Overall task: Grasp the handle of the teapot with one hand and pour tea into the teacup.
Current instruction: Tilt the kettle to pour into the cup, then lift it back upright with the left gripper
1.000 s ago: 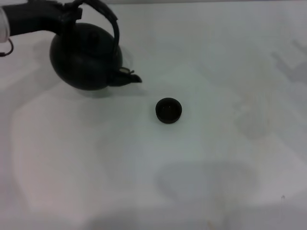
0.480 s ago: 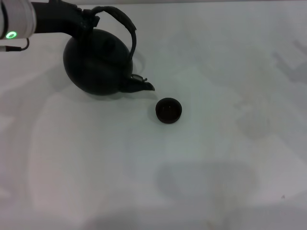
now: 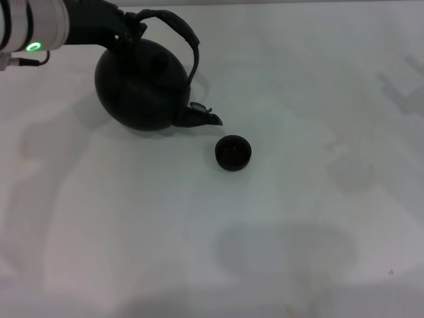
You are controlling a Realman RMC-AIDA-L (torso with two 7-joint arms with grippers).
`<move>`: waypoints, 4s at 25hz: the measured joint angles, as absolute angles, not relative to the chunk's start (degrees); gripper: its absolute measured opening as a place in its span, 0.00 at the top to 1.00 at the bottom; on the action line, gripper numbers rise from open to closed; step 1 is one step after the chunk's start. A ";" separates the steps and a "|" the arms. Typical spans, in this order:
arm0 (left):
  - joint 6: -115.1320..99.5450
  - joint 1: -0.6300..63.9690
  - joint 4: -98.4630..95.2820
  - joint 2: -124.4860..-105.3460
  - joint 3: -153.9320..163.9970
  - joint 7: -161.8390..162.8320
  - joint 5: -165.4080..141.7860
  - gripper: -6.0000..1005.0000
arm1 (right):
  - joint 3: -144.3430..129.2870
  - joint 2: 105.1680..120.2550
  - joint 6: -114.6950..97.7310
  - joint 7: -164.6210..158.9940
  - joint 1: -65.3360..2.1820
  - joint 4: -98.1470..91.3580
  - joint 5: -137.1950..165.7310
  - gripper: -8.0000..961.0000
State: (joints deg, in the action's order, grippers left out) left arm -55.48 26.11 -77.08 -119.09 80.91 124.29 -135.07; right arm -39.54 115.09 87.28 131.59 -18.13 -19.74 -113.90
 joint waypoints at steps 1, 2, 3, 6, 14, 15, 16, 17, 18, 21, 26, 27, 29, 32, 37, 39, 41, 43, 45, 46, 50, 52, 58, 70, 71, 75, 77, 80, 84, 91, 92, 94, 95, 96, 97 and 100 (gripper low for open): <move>-55.46 26.06 -77.42 -119.09 81.42 124.76 -135.49 0.84 | -39.51 115.07 87.26 131.61 -18.12 -19.68 -113.90 0.15; -55.45 26.04 -77.93 -119.09 81.98 125.42 -136.12 0.84 | -39.49 115.07 87.22 131.66 -18.11 -19.63 -113.90 0.15; -55.45 26.01 -78.25 -119.09 82.25 125.86 -136.50 0.84 | -39.47 115.06 87.21 131.75 -18.11 -19.61 -113.90 0.15; -55.62 25.92 -79.14 -119.07 82.88 126.92 -137.14 0.84 | -39.46 115.05 87.16 132.14 -18.10 -19.55 -113.90 0.15; -56.09 25.48 -80.88 -119.06 84.46 127.74 -139.04 0.85 | -39.46 115.04 87.07 132.36 -18.04 -19.42 -113.91 0.15; -56.11 25.48 -81.03 -119.05 84.81 127.81 -139.47 0.85 | -39.46 115.04 87.06 132.36 -18.04 -19.40 -113.90 0.15; -56.14 25.49 -81.27 -119.06 85.39 128.21 -140.42 0.85 | -39.47 115.04 87.03 132.37 -18.03 -19.37 -113.90 0.15; -56.15 25.50 -81.37 -119.07 85.66 128.46 -140.81 0.85 | -39.49 115.05 86.99 132.36 -18.03 -19.35 -113.90 0.15; -56.17 25.56 -81.58 -119.07 86.18 128.92 -141.57 0.85 | -39.52 115.05 86.95 132.36 -18.02 -19.33 -113.91 0.15; -56.22 25.89 -81.96 -119.06 87.62 129.85 -143.64 0.85 | -39.62 115.05 86.88 132.37 -18.01 -19.32 -113.90 0.15; -56.25 26.39 -82.06 -119.08 88.72 130.62 -145.18 0.85 | -39.82 115.05 86.75 132.42 -18.13 -19.32 -113.91 0.15; -56.26 26.55 -82.08 -119.08 88.81 130.69 -145.37 0.85 | -39.83 115.05 86.73 132.46 -18.14 -19.32 -113.90 0.15; -56.25 26.82 -82.10 -119.10 88.88 130.71 -145.80 0.85 | -39.87 115.05 86.67 132.51 -18.17 -19.32 -113.90 0.15; -56.25 27.32 -82.10 -119.10 89.36 130.72 -146.00 0.85 | -39.90 115.05 86.65 132.52 -18.24 -19.33 -113.91 0.15; -56.23 28.26 -82.09 -119.09 89.95 130.77 -146.03 0.86 | -39.90 115.05 86.61 132.54 -18.26 -19.34 -113.90 0.15; -56.18 28.64 -82.10 -119.09 90.30 131.13 -146.61 0.86 | -39.83 115.05 86.59 132.54 -18.27 -19.34 -113.91 0.15; -56.14 29.02 -82.09 -119.09 90.90 131.78 -147.76 0.86 | -39.69 115.05 86.58 132.54 -18.32 -19.32 -113.91 0.15; -56.12 29.40 -82.14 -119.09 91.97 132.38 -148.81 0.86 | -39.59 115.05 86.56 132.54 -18.42 -19.30 -113.90 0.15; -56.05 29.53 -82.59 -119.13 93.22 132.84 -150.17 0.86 | -39.60 115.05 86.53 132.54 -18.50 -19.28 -113.90 0.15; -56.05 29.53 -82.59 -119.13 93.22 132.84 -150.17 0.86 | -39.61 115.05 86.52 132.54 -18.54 -19.27 -113.91 0.15; -55.93 29.53 -83.18 -119.18 94.15 133.80 -151.91 0.86 | -39.60 115.05 86.49 132.54 -18.55 -19.25 -113.90 0.15; -55.90 29.50 -83.36 -119.18 94.20 133.81 -151.99 0.86 | -39.60 115.05 86.43 132.54 -18.55 -19.25 -113.91 0.15; -55.82 29.62 -83.64 -119.18 94.22 133.84 -152.26 0.86 | -39.63 115.05 85.60 132.54 -18.61 -19.24 -113.91 0.15; -56.19 29.59 -85.81 -119.18 96.50 135.31 -154.73 0.86 | -39.46 115.05 85.57 132.43 -19.08 -19.25 -114.06 0.15; -56.24 29.50 -85.98 -119.18 96.57 135.32 -154.75 0.86 | -39.45 115.05 85.53 132.44 -19.09 -19.24 -114.07 0.15; -57.34 29.34 -86.39 -119.18 97.16 135.40 -154.77 0.86 | -39.45 115.05 85.19 132.26 -19.16 -19.25 -114.09 0.15; -57.85 29.30 -86.45 -119.18 97.19 135.41 -154.80 0.86 | -39.46 115.05 85.19 132.16 -19.18 -19.24 -114.09 0.15; -58.28 28.91 -86.68 -119.08 97.21 135.42 -154.93 0.86 | -39.46 115.05 85.20 132.13 -19.15 -19.25 -114.09 0.15; -58.44 28.17 -87.10 -119.05 97.40 135.42 -156.14 0.87 | -39.46 115.04 85.31 132.15 -19.01 -18.83 -114.09 0.15; -58.47 27.64 -88.53 -119.07 98.16 135.99 -159.11 0.86 | -39.46 115.04 85.17 132.38 -19.12 -18.47 -114.08 0.15; -58.47 27.60 -88.63 -119.08 98.31 136.06 -159.27 0.86 | -39.46 115.04 85.17 132.39 -19.14 -18.47 -114.08 0.15; -58.47 27.54 -88.69 -119.09 98.58 136.11 -159.55 0.86 | -39.46 115.04 85.16 132.40 -19.15 -18.46 -114.08 0.15; -58.46 27.53 -88.72 -119.09 98.74 136.29 -160.03 0.86 | -39.46 115.04 85.14 132.40 -19.16 -18.45 -114.08 0.15; -58.41 27.52 -88.73 -119.09 98.92 136.55 -160.53 0.87 | -39.46 115.05 85.12 132.41 -19.16 -18.39 -114.08 0.15; -58.29 27.52 -88.77 -119.09 99.21 136.96 -161.24 0.87 | -39.46 115.05 85.10 132.41 -19.16 -18.34 -114.08 0.15; -58.04 27.60 -89.01 -119.09 99.98 137.72 -162.20 0.87 | -39.46 115.05 84.89 132.51 -19.27 -18.01 -114.08 0.15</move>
State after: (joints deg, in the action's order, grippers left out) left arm -58.04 27.60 -89.01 -119.09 99.98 137.72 -162.20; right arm -39.46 115.05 84.89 132.51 -19.27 -18.01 -114.08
